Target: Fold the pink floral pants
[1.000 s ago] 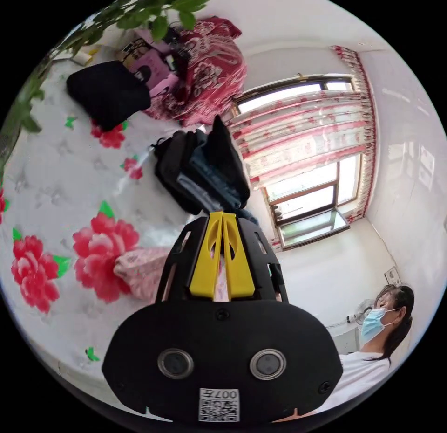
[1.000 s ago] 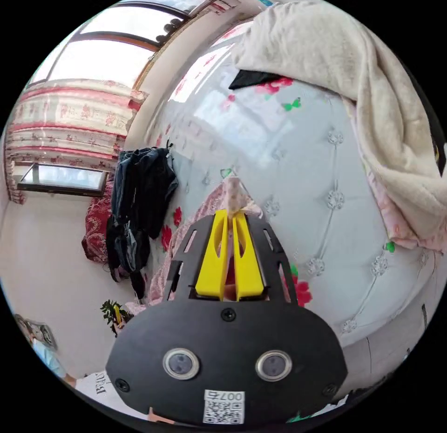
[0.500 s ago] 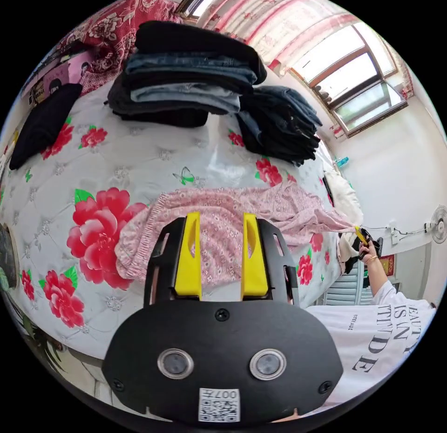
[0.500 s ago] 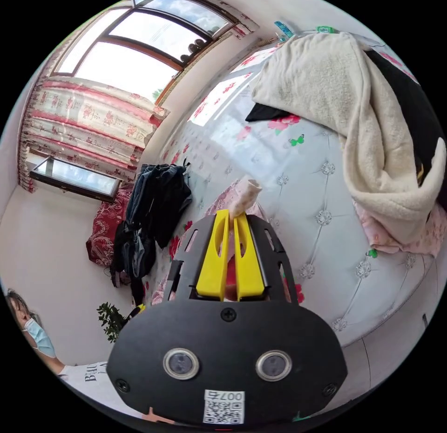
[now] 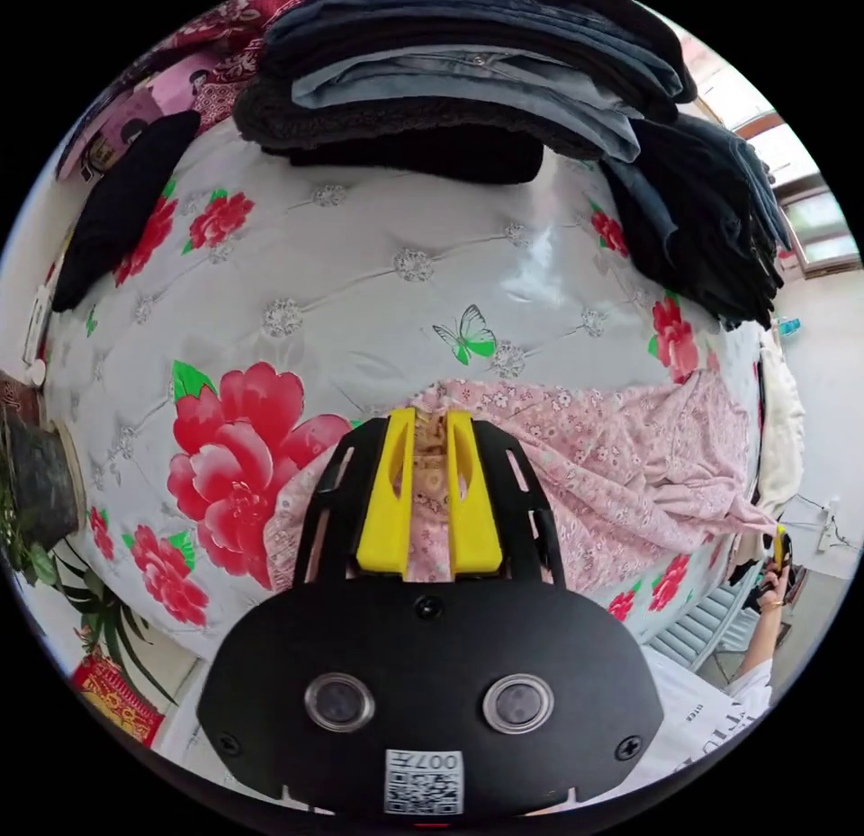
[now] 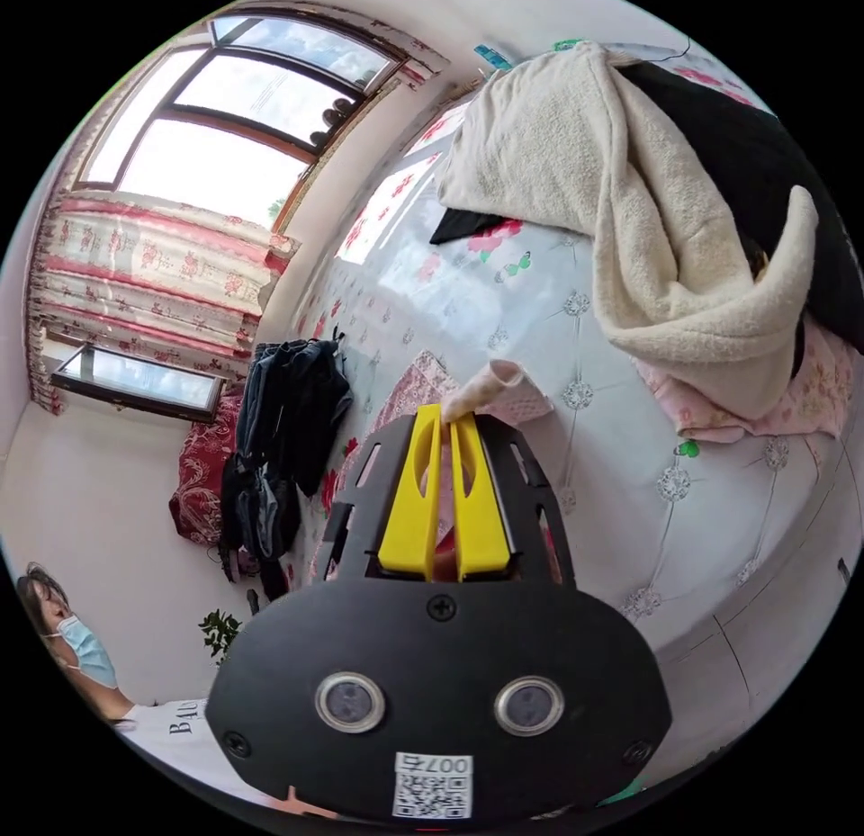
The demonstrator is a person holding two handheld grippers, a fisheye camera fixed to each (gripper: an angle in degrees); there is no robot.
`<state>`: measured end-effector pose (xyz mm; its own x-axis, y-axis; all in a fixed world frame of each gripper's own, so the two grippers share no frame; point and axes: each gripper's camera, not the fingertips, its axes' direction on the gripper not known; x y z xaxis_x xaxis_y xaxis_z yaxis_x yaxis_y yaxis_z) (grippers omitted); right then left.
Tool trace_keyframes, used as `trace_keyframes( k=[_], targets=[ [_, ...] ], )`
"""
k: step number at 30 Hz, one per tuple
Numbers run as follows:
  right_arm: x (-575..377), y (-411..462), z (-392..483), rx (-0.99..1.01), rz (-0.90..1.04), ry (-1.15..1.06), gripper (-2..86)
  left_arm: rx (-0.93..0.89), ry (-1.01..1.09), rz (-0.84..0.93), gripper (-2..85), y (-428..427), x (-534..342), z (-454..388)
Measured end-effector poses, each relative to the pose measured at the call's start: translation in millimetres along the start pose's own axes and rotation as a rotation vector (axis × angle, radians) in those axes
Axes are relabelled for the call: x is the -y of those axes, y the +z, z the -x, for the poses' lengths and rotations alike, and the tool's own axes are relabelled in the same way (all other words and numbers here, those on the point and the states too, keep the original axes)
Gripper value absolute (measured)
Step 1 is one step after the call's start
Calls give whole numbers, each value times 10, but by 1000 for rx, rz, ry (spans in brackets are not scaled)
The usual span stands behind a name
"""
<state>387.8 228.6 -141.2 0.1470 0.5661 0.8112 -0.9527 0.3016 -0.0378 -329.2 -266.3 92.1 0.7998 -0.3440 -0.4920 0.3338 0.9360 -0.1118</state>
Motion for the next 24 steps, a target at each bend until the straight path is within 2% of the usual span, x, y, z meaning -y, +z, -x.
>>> trace_keyframes(
  k=[3, 7, 11, 13, 15, 18, 24],
  targets=[
    [87, 17, 140, 73, -10, 32, -4, -94, 26, -101, -1, -516, 143, 90],
    [274, -100, 631, 219, -32, -39, -4, -272, 4, -346, -9, -1804, 235, 491],
    [215, -343, 1040, 392, -78, -158, -4, -409, 68, -593, -10, -3108, -278, 915],
    [101, -386, 1105, 416, -68, -221, -4, -423, 92, -641, -10, -3376, -650, 1077],
    [-70, -358, 1093, 385, -36, -269, -4, -376, 88, -635, -10, -3432, -1037, 1218],
    [-455, -156, 945, 256, 51, -337, -4, -274, 51, -515, -10, -3069, -1587, 1439],
    [-1409, 715, 77, -40, 270, -279, -5, -191, -189, -149, -10, -1428, -2409, 2015]
  ],
)
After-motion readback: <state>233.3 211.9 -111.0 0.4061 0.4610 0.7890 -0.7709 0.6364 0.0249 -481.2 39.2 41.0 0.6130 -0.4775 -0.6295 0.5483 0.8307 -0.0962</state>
